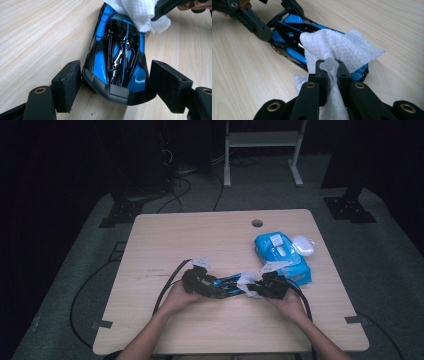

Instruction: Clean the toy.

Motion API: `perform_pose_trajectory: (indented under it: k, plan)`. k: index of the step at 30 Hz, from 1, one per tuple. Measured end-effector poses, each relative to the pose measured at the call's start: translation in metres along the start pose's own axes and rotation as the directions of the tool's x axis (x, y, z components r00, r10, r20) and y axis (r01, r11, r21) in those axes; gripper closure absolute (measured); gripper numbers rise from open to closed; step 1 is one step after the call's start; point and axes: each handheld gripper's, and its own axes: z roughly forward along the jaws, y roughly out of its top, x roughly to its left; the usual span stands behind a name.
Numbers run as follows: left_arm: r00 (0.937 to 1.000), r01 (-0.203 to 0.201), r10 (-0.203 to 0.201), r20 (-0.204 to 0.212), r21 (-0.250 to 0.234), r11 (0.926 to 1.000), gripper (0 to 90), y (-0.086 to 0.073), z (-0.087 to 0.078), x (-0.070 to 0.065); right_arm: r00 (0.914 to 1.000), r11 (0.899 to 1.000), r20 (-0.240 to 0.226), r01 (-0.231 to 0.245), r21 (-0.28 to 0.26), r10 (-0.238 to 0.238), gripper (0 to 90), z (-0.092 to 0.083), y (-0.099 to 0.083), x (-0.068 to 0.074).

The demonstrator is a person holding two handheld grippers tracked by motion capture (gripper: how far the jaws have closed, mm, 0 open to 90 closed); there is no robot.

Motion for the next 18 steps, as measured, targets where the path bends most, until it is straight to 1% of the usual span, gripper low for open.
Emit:
perform_pose_trajectory:
  k: [2,7,9,10,12,13,18]
  plan:
    - [1.0000,-0.006,0.006,-0.003,0.000,1.0000,25.9,0.000,0.000,-0.001,1.0000,1.000,-0.001,0.000,0.009,0.000,82.6,-0.001,-0.004,-0.001]
    - [0.9995,-0.029,0.029,-0.015,0.006,0.9996,26.4,0.001,0.000,-0.003,0.9995,1.000,-0.015,-0.027,0.010,0.027,82.5,-0.002,-0.006,-0.004]
    - [0.9994,-0.032,0.032,-0.015,0.005,0.9995,26.7,0.001,0.000,-0.003,0.9993,0.999,-0.017,-0.033,0.018,0.033,82.4,-0.003,-0.005,-0.004]
    - [0.9993,-0.035,0.035,-0.016,-0.001,0.9994,26.7,0.001,0.000,-0.004,0.9995,1.000,-0.016,-0.028,0.011,0.028,82.4,-0.003,-0.001,-0.005]
    - [0.9984,-0.051,0.051,-0.023,0.003,0.9987,26.8,0.002,0.000,-0.005,0.9995,1.000,-0.013,-0.030,0.005,0.030,82.3,-0.003,0.001,-0.005]
    - [0.9980,-0.056,0.057,-0.028,0.005,0.9984,26.9,0.002,0.000,-0.006,0.9995,1.000,-0.006,-0.031,-0.006,0.031,82.2,-0.003,0.006,-0.006]
    - [0.9952,-0.087,0.087,-0.045,0.005,0.9962,26.9,0.002,-0.001,-0.009,0.9996,1.000,-0.009,-0.027,-0.005,0.027,82.0,0.002,0.010,-0.006]
